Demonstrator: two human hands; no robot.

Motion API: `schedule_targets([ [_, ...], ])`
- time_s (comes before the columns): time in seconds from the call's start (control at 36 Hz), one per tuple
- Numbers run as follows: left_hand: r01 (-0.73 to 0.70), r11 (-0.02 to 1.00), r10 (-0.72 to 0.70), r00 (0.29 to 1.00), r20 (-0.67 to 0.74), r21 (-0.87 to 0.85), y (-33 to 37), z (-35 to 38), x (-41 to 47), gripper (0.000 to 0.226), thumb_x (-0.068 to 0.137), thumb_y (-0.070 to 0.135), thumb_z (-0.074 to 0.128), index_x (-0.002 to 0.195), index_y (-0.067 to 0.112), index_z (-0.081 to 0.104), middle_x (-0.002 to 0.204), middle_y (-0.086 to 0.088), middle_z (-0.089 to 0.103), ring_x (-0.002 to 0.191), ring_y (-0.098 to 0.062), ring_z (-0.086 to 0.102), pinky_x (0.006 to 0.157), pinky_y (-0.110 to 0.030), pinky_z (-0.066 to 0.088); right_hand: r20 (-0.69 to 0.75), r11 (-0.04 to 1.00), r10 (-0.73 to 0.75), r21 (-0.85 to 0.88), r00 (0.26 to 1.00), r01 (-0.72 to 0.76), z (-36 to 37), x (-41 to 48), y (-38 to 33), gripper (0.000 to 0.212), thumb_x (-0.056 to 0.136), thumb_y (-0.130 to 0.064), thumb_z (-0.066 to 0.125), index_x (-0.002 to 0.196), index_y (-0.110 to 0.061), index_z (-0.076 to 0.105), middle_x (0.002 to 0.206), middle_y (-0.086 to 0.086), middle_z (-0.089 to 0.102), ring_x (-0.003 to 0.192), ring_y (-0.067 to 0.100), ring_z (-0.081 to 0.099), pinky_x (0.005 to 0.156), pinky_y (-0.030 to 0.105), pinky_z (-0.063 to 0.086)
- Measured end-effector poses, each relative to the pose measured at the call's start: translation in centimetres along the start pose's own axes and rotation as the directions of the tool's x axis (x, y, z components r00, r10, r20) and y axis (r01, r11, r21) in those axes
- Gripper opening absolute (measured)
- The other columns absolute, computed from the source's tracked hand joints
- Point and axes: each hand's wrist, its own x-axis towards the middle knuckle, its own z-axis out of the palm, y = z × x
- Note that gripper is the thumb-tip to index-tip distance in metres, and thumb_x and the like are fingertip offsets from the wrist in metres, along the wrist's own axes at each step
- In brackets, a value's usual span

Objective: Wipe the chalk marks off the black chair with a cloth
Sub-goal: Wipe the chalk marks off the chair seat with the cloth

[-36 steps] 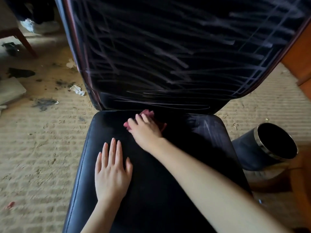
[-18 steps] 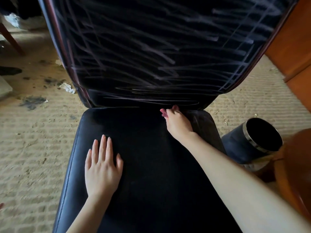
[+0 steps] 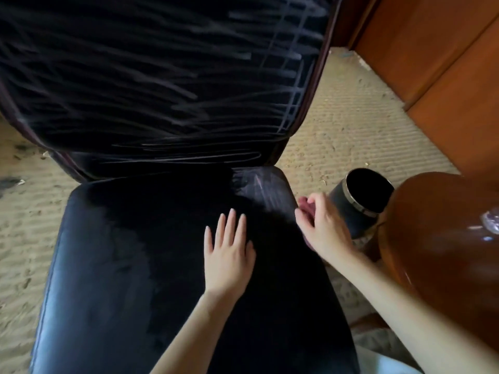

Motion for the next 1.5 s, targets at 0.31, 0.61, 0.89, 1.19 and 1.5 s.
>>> schedule_targets([
  [0.31,-0.012,0.990,0.006,0.999,0.045,0.140,1.3,3.0,-0.8,0.065,0.091,0.046,0.029,0.145,0.012,0.037,0.153,-0.007,0.033,0.142,-0.024,0.027,0.114,-0.048,0.017,0.104,0.999,-0.011,-0.042,0.995,0.016,5.0,-4.9,3.7,0.016,0.086,-0.016,0.063,0.095,-0.029,0.060,0.088,0.004,0.053,0.072,0.029,0.051,0.062,0.037,0.043],
  [0.61,0.044,0.988,-0.047,0.999,0.019,0.147,1.7,3.3,-0.3,0.066,0.091,0.047,0.030,0.146,0.011,0.036,0.154,-0.007,0.029,0.144,-0.025,0.023,0.115,-0.048,0.015,0.239,0.949,0.276,0.085,0.931,-0.304,8.7,6.0,4.8,0.010,0.094,-0.007,0.054,0.099,-0.012,0.061,0.106,0.009,0.054,0.094,0.028,0.057,0.075,0.030,0.045],
  [0.89,0.066,0.988,-0.067,0.998,0.002,0.142,1.9,3.5,-0.1,0.066,0.092,0.046,0.029,0.146,0.010,0.035,0.154,-0.009,0.028,0.144,-0.026,0.022,0.116,-0.049,0.013,0.318,0.995,0.002,0.092,0.948,-0.033,1.9,-4.5,6.5,0.015,0.082,0.004,0.065,0.088,-0.010,0.063,0.089,0.002,0.057,0.082,0.025,0.056,0.072,0.034,0.046],
  [1.19,0.002,0.990,-0.007,0.999,0.033,0.142,1.6,3.1,-0.7,0.064,0.091,0.046,0.029,0.144,0.011,0.038,0.153,-0.007,0.032,0.143,-0.025,0.025,0.114,-0.050,0.018,0.269,0.986,0.137,0.057,0.953,-0.158,7.1,3.2,5.8,0.013,0.090,0.004,0.053,0.093,-0.007,0.060,0.100,0.009,0.057,0.089,0.025,0.055,0.070,0.028,0.039],
  [1.5,0.037,0.989,-0.041,0.999,0.023,0.143,1.7,3.4,-0.3,0.065,0.090,0.046,0.029,0.144,0.010,0.039,0.153,-0.007,0.032,0.143,-0.025,0.025,0.115,-0.050,0.017,0.273,0.994,0.108,0.004,0.956,-0.113,7.8,7.6,4.7,0.018,0.091,0.007,0.048,0.098,-0.003,0.061,0.104,0.008,0.059,0.089,0.020,0.052,0.070,0.020,0.032],
])
